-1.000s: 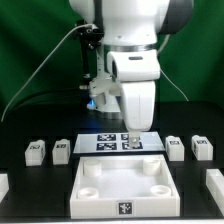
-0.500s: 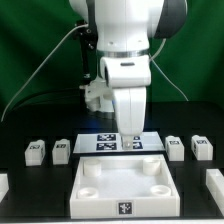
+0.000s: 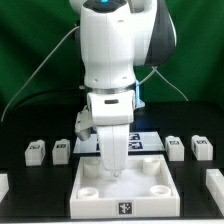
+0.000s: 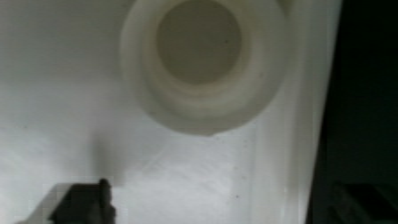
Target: Assemble one leg
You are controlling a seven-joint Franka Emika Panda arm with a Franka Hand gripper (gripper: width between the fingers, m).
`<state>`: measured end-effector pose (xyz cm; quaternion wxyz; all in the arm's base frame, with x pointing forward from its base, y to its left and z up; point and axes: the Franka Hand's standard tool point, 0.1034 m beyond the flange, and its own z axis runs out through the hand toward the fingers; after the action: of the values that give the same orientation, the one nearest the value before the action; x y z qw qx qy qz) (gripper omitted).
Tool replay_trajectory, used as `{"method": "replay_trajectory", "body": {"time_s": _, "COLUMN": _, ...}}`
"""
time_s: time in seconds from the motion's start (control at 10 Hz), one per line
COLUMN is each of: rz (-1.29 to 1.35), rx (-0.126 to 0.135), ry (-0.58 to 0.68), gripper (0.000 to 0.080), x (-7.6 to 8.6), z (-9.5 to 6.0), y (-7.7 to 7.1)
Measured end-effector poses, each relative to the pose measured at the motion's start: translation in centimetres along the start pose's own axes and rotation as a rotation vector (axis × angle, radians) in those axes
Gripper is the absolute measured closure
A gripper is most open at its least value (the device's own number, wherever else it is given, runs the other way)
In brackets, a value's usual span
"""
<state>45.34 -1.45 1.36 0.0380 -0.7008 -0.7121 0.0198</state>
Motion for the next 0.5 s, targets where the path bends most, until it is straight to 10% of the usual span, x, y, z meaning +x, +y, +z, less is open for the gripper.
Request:
{"method": "replay_trajectory", "body": {"time_s": 0.1, "rz": 0.001, "rx": 0.000, "ry": 0.000, "gripper": 0.0278, "x": -0.02, "z": 0.01, "y": -0.01}}
{"method": "replay_trajectory", "body": {"time_s": 0.5, "rz": 0.002, "rx": -0.001, "ry": 0.000, "gripper": 0.0724, "x": -0.04, "z": -0.01, "y": 0.01}}
